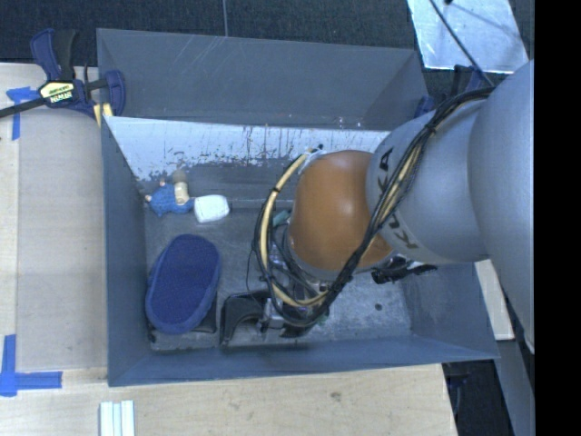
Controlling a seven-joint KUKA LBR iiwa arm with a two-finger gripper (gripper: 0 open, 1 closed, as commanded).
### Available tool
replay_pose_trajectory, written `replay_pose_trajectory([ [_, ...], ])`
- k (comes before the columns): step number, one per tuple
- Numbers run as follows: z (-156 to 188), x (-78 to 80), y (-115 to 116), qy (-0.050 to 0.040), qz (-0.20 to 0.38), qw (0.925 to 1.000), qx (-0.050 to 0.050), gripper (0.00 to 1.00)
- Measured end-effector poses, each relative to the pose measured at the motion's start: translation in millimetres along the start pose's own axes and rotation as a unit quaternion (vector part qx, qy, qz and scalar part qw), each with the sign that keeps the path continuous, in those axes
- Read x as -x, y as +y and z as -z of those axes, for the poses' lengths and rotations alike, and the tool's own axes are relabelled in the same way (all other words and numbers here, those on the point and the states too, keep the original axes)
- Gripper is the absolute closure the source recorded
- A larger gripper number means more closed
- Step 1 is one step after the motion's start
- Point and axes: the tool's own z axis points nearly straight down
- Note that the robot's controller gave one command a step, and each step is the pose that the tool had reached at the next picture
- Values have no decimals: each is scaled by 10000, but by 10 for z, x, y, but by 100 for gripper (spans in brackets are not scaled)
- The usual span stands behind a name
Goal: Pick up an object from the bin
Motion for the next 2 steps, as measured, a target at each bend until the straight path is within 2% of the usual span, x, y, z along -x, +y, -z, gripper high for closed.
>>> replay_pose_trajectory([
  [1,-468,-18,4,51,-396,9992,-17,0],
  [2,-468,-12,2,46,-396,9992,-15,0],
])
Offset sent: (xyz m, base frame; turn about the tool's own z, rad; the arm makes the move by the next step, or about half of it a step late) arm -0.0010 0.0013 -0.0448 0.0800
